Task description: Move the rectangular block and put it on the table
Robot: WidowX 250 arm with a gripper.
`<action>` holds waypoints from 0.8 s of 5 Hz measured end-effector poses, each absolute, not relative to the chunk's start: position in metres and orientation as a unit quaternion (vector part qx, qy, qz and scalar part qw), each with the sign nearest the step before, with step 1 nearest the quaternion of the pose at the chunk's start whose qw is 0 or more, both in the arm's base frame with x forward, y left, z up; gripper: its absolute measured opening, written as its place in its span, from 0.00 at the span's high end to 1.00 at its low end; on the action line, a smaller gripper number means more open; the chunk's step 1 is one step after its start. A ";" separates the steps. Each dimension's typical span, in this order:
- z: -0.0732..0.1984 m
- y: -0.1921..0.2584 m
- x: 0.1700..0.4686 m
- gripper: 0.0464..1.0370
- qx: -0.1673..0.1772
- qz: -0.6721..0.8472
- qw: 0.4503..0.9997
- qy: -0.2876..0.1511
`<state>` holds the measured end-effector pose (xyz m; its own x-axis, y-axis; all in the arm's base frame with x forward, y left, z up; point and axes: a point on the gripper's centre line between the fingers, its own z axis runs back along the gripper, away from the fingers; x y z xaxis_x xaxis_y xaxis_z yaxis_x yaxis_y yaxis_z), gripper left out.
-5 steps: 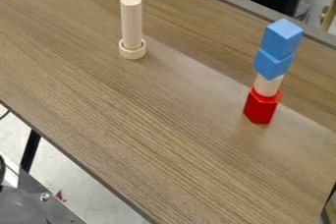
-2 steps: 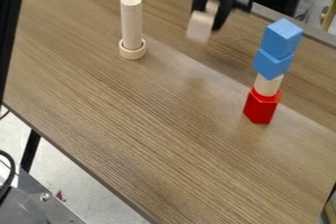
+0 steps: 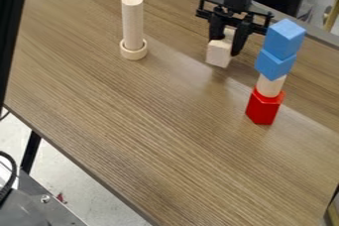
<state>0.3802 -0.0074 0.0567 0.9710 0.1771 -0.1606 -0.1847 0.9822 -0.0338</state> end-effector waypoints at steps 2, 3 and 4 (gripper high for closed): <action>0.050 0.021 0.379 0.63 -0.082 0.009 0.995 0.062; 0.036 0.030 0.374 0.63 -0.058 -0.035 0.994 0.088; 0.035 0.033 0.371 0.63 -0.047 -0.049 0.993 0.097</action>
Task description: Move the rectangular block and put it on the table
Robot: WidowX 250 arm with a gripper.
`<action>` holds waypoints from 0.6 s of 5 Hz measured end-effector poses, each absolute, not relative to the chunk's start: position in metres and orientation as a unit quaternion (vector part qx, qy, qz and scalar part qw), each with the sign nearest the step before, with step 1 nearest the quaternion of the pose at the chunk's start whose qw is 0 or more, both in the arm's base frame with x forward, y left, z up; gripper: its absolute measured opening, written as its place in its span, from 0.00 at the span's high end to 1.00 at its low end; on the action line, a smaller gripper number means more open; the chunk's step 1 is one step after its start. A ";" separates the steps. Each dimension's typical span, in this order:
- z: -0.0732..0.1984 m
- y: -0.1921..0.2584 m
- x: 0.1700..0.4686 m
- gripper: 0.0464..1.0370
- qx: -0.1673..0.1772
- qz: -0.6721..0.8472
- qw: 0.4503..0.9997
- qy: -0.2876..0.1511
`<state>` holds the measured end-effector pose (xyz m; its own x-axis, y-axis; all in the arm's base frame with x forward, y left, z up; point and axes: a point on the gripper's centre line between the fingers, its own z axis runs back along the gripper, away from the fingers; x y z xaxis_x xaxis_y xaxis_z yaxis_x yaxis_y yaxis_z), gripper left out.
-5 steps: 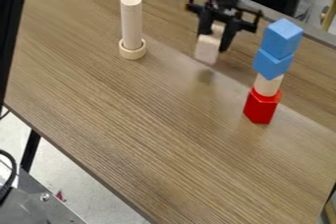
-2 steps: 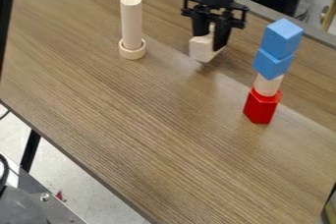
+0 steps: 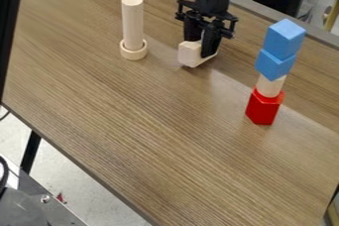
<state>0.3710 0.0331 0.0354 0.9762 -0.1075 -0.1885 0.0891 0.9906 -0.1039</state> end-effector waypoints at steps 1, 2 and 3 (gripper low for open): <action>0.033 0.036 0.369 0.59 -0.031 -0.068 0.991 0.110; 0.032 0.033 0.369 0.25 -0.040 -0.058 0.991 0.113; 0.055 0.024 0.390 0.04 -0.065 -0.038 0.994 0.076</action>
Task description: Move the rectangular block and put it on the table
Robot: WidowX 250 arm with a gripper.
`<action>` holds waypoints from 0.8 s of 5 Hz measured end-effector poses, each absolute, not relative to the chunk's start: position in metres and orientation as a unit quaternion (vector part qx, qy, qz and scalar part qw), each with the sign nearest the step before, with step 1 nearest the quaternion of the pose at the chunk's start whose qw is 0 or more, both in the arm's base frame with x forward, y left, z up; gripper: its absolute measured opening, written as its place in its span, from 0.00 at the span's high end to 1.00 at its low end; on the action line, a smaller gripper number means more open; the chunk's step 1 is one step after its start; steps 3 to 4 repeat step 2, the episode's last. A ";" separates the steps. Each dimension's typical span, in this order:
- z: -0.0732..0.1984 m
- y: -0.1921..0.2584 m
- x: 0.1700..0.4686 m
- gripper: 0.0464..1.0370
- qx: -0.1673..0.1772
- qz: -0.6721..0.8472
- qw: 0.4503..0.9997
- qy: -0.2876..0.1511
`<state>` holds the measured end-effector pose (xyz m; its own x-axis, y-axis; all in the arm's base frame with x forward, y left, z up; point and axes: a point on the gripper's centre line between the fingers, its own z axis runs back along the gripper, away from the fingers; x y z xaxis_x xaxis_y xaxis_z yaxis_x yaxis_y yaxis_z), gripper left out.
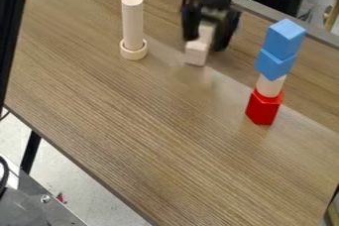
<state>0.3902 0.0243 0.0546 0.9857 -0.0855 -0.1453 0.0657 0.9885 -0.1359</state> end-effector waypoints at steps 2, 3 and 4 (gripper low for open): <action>0.154 0.032 0.434 0.04 -0.077 0.023 0.995 -0.059; 0.154 0.032 0.434 0.04 -0.077 0.023 0.995 -0.059; 0.154 0.032 0.434 0.04 -0.077 0.023 0.995 -0.059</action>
